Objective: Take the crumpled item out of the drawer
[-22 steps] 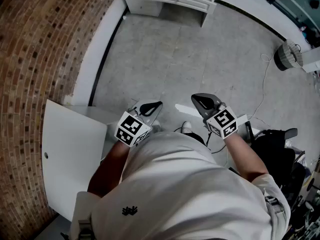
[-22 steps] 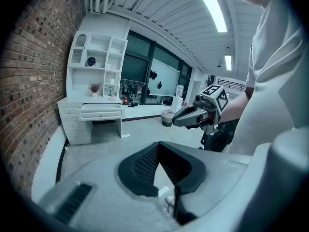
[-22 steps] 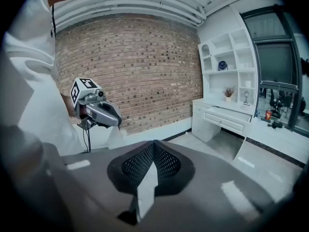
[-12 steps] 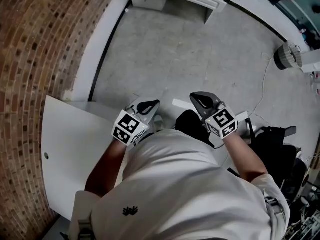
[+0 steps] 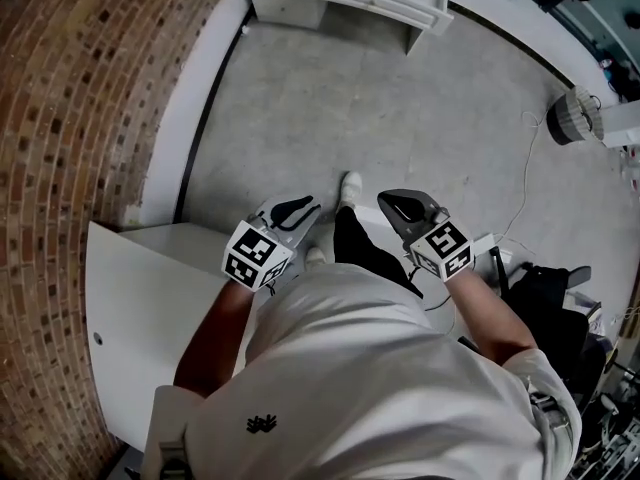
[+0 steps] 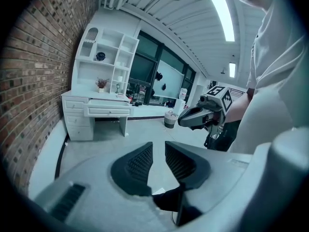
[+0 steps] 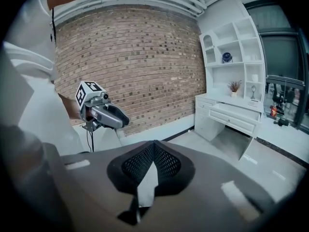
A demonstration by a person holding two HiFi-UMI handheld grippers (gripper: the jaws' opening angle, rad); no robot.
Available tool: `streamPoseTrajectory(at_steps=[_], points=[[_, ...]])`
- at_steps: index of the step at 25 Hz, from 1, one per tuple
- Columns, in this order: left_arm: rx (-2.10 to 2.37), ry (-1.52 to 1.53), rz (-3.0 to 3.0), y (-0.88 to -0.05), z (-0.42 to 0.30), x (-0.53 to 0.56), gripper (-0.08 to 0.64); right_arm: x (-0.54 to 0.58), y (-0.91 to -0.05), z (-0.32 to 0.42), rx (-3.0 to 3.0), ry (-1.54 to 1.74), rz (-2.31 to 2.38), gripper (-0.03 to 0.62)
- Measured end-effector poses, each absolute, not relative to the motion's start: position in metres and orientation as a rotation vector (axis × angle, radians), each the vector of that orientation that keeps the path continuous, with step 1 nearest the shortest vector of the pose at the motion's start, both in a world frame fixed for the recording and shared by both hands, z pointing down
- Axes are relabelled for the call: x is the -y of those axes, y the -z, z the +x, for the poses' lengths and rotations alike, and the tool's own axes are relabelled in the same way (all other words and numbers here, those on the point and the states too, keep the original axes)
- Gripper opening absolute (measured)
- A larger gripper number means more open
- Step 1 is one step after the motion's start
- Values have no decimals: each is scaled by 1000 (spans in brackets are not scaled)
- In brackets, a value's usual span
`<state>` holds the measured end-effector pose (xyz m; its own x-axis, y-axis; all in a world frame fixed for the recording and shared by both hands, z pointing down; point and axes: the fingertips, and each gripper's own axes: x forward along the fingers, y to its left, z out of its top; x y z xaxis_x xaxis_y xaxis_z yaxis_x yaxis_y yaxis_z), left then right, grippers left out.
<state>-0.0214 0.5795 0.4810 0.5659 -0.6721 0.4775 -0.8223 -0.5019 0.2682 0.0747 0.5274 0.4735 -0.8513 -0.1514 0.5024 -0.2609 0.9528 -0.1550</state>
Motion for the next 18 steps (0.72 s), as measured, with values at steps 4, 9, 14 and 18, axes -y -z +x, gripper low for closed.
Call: streamPoseTrajectory(at_steps=[4,9,14,18], points=[[1242,-442,2285,-482,-37,-520,132,-466,-472,64,2622,-289,260,12],[1278,-473,2276,-466,-49,-431,183,-382,-463,58,2657,-289,245,12],[1279,-509,2307,-458,-40,-344,183,-307,-462,71,2687,-315,275,12],[1268,-550,2334,-456,-32,-286,184,-261,-467,84,2686,-327,302,12]])
